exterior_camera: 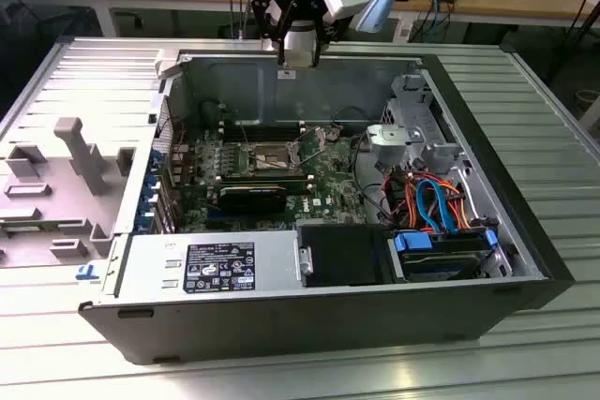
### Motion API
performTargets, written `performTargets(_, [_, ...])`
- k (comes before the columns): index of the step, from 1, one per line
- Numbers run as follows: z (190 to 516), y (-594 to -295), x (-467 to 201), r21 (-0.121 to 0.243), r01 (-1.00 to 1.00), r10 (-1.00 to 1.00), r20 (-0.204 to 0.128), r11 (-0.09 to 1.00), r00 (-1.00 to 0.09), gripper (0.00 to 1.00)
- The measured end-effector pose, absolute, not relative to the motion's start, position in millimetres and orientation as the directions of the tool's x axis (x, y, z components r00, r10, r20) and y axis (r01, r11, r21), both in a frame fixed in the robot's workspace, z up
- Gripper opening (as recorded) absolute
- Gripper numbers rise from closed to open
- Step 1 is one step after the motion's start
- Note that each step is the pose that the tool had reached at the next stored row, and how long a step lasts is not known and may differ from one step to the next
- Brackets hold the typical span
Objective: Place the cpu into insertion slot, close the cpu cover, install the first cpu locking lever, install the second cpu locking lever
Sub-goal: 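Place the cpu into insertion slot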
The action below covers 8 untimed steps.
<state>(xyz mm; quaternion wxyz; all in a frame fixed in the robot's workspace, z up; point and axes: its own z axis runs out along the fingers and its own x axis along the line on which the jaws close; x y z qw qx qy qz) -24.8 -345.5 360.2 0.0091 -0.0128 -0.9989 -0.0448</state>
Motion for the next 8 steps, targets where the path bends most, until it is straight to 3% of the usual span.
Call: performTargets(8, [359.9,-346.5,-26.8,0.089,0.026,0.025,0.019,0.996,-1.0,0.54])
